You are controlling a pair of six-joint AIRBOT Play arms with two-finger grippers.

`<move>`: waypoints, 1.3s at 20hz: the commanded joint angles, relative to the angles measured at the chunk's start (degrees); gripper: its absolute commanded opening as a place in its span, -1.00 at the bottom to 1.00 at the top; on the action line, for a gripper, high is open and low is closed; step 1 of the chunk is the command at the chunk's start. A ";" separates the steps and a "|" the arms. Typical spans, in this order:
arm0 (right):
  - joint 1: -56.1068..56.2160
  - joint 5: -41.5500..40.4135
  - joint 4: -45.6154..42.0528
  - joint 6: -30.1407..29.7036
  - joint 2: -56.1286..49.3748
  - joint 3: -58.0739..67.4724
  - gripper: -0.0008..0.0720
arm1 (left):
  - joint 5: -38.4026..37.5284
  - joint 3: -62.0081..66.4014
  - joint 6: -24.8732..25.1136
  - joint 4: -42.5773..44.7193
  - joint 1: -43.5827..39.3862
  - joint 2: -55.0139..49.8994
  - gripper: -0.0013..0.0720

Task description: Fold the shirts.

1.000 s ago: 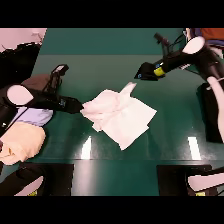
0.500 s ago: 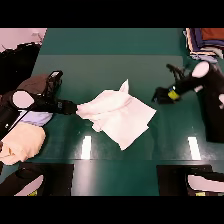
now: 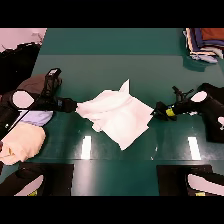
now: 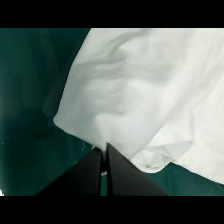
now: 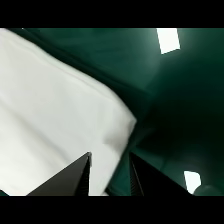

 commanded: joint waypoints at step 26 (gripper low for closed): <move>3.28 24.46 -22.69 0.87 18.29 57.13 -0.94 | -23.23 47.47 -0.55 -1.09 0.00 8.22 -0.91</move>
